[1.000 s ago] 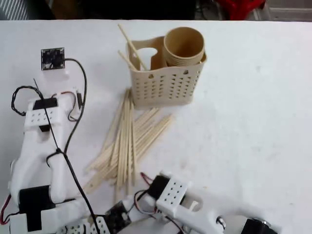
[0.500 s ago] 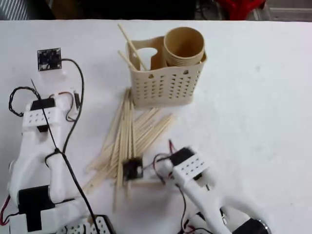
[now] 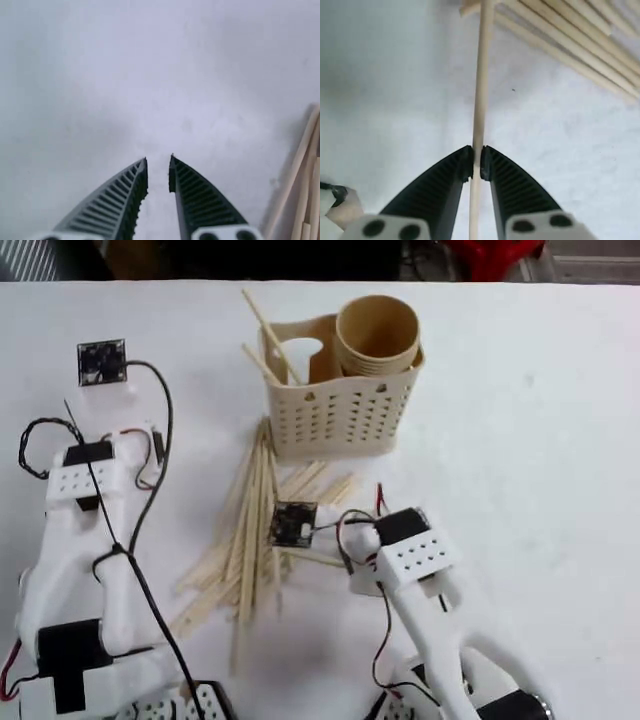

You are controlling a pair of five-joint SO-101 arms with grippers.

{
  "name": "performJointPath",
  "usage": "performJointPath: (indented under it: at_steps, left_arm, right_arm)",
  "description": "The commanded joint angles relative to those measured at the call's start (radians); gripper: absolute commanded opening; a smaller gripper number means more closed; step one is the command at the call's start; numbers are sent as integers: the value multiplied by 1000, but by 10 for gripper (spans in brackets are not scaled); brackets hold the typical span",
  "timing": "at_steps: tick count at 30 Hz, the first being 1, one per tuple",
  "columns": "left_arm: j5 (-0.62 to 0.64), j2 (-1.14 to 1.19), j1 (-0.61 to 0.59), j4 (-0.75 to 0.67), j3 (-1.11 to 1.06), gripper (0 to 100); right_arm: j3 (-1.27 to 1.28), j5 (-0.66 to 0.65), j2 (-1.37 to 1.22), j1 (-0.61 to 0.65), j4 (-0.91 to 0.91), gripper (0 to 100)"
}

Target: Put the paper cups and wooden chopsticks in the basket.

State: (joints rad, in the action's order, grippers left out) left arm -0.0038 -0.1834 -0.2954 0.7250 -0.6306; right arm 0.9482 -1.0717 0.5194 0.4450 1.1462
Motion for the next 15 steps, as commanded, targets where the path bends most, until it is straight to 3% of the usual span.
performJointPath:
  at_steps: [1,8,15]
  left_arm:
    - [9,-2,-10,-3,55,93]
    - [9,-1,-15,-2,49,93]
    - [9,4,-15,2,48,92]
  right_arm:
    - [-106,189,19,81,31,17]
    - [-301,565,18,193,31,17]
    - [-548,729,18,199,31,17]
